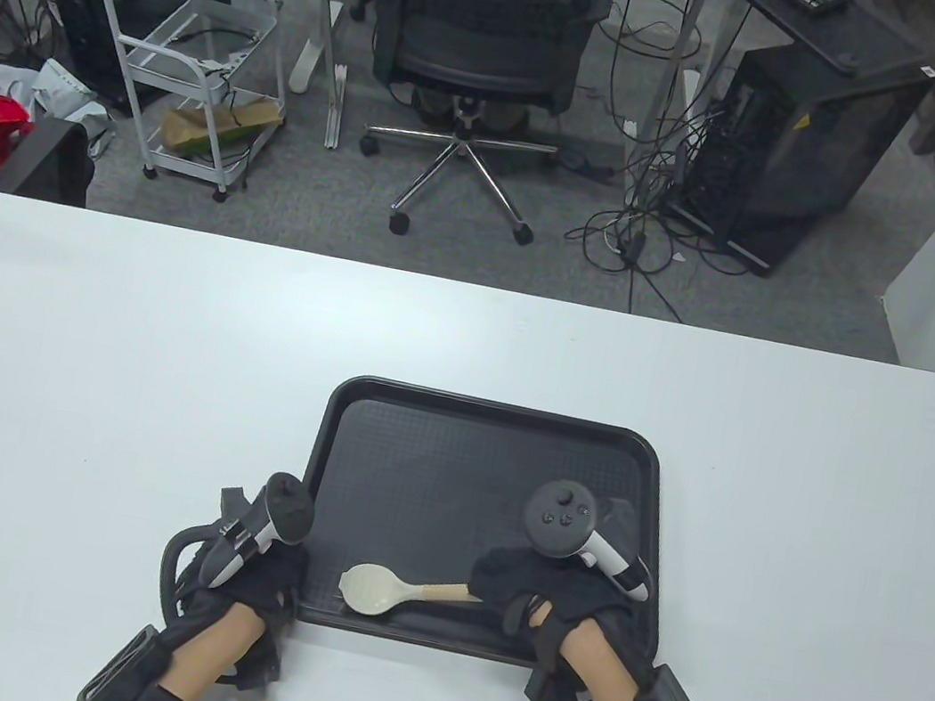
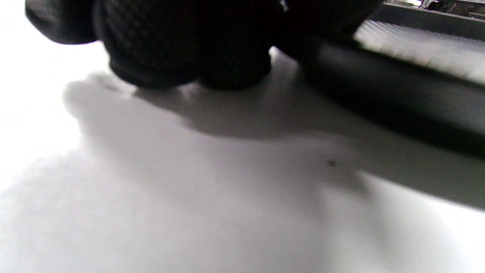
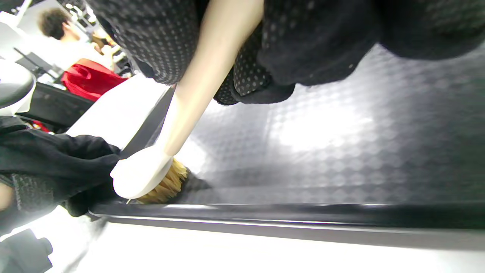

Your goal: Scrub the tray with pot brush

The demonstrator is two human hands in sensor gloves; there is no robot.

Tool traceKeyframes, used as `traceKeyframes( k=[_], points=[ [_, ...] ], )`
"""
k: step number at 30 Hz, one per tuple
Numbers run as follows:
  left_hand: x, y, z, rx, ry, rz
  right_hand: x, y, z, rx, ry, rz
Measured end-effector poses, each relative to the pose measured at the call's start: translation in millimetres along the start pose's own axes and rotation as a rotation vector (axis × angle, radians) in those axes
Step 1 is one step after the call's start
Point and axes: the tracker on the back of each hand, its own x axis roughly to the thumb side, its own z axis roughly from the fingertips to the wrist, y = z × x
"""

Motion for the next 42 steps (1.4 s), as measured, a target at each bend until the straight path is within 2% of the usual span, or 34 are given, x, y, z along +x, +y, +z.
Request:
traceKeyframes(
  k=[13, 28, 42],
  points=[
    [0, 0, 0, 0.002, 0.001, -0.001, -46, -34, 15, 0.075, 0.112, 0.005],
    [0, 0, 0, 0.002, 0.002, -0.003, -110, -65, 38, 0.037, 0.245, -0.098],
    [0, 0, 0, 0.003, 0.004, -0.004, -172, -88, 73, -0.064, 0.388, -0.21]
  ],
)
